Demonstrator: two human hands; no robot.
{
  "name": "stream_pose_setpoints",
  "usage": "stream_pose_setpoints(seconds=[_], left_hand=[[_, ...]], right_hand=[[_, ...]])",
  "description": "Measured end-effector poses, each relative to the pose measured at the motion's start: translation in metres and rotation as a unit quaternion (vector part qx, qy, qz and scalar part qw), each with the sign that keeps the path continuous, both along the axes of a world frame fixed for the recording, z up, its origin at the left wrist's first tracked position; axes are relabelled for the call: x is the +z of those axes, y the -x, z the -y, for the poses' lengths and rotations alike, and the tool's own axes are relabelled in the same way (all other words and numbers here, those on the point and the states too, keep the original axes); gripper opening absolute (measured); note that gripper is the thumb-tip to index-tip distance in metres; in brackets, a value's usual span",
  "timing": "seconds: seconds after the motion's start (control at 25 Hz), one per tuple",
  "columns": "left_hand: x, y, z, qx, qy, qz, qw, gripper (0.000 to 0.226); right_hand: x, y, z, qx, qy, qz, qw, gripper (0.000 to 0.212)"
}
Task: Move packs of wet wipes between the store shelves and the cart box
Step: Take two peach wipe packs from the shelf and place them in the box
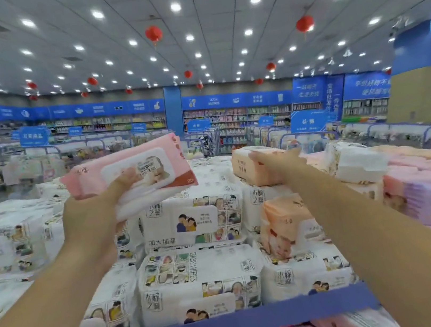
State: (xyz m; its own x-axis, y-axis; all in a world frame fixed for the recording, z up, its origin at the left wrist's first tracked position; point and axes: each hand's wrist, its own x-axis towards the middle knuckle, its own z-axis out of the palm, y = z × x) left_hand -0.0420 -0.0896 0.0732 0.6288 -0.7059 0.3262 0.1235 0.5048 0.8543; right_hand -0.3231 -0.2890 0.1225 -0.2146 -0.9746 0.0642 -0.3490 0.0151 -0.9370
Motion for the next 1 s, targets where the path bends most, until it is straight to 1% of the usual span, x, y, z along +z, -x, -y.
stream_pose_setpoints(seconds=[0.04, 0.08, 0.12, 0.16, 0.2, 0.24, 0.32, 0.4, 0.44, 0.48, 0.56, 0.64, 0.72, 0.76, 0.8, 0.84, 0.88, 0.92, 0.96, 1.0], left_hand=[[-0.008, 0.003, 0.004, 0.005, -0.006, -0.003, 1.0, 0.091], [-0.016, 0.006, 0.007, 0.009, -0.01, -0.002, 1.0, 0.096], [-0.026, 0.008, 0.01, 0.013, -0.012, 0.004, 1.0, 0.096], [-0.034, 0.011, 0.008, 0.024, -0.023, 0.003, 0.999, 0.094], [-0.041, 0.015, 0.005, 0.035, -0.03, 0.004, 0.999, 0.094], [-0.047, 0.017, 0.002, 0.046, -0.038, 0.01, 0.998, 0.097], [-0.05, 0.023, -0.008, 0.063, -0.043, 0.028, 0.997, 0.103], [-0.046, 0.029, -0.016, 0.074, -0.036, 0.039, 0.996, 0.104], [-0.043, 0.029, -0.02, 0.073, -0.034, 0.041, 0.996, 0.105], [-0.039, 0.033, -0.025, 0.07, -0.032, 0.042, 0.996, 0.106], [-0.034, 0.038, -0.033, 0.068, -0.014, 0.046, 0.997, 0.105], [-0.031, 0.047, -0.038, 0.059, -0.001, 0.044, 0.997, 0.103], [-0.029, 0.054, -0.04, 0.048, 0.0, 0.025, 0.999, 0.102], [-0.029, 0.057, -0.04, 0.039, 0.0, 0.015, 0.999, 0.102], [-0.03, 0.059, -0.04, 0.032, -0.001, 0.01, 0.999, 0.102], [-0.03, 0.062, -0.04, 0.03, -0.004, 0.009, 1.0, 0.102], [-0.029, 0.064, -0.04, 0.029, -0.005, 0.007, 1.0, 0.101], [-0.028, 0.064, -0.04, 0.032, -0.006, 0.008, 0.999, 0.101], [-0.027, 0.065, -0.04, 0.031, -0.007, 0.006, 0.999, 0.101], [-0.026, 0.066, -0.04, 0.035, -0.013, 0.006, 0.999, 0.102]], right_hand=[[-0.004, 0.0, 0.027, 0.005, -0.004, 0.053, 0.999, 0.154], [-0.007, 0.0, 0.056, 0.016, -0.014, 0.081, 0.996, 0.162], [-0.014, 0.003, 0.088, 0.025, -0.013, 0.081, 0.996, 0.162], [-0.021, 0.005, 0.106, 0.034, -0.005, 0.083, 0.996, 0.153], [-0.022, 0.006, 0.102, 0.051, -0.001, 0.082, 0.995, 0.139], [-0.015, 0.006, 0.07, 0.063, 0.006, 0.07, 0.996, 0.127], [0.001, 0.011, 0.014, 0.062, 0.037, 0.03, 0.997, 0.112], [0.009, 0.021, -0.01, 0.082, 0.061, -0.013, 0.995, 0.09], [0.008, 0.027, -0.017, 0.102, 0.069, -0.034, 0.992, 0.085], [0.005, 0.033, -0.021, 0.121, 0.076, -0.051, 0.988, 0.087], [-0.002, 0.037, -0.027, 0.136, 0.089, -0.027, 0.986, 0.087], [-0.012, 0.036, -0.032, 0.118, 0.13, 0.041, 0.984, 0.072], [-0.022, 0.029, -0.041, 0.095, 0.182, 0.076, 0.976, 0.055], [-0.026, 0.024, -0.044, 0.081, 0.197, 0.086, 0.973, 0.056], [-0.03, 0.02, -0.045, 0.07, 0.194, 0.103, 0.973, 0.068], [-0.034, 0.018, -0.044, 0.068, 0.174, 0.128, 0.974, 0.084], [-0.035, 0.015, -0.043, 0.077, 0.139, 0.16, 0.974, 0.096], [-0.035, 0.013, -0.043, 0.087, 0.092, 0.186, 0.974, 0.099], [-0.032, 0.014, -0.045, 0.093, 0.054, 0.196, 0.975, 0.094], [-0.028, 0.016, -0.045, 0.101, 0.027, 0.203, 0.974, 0.084]])
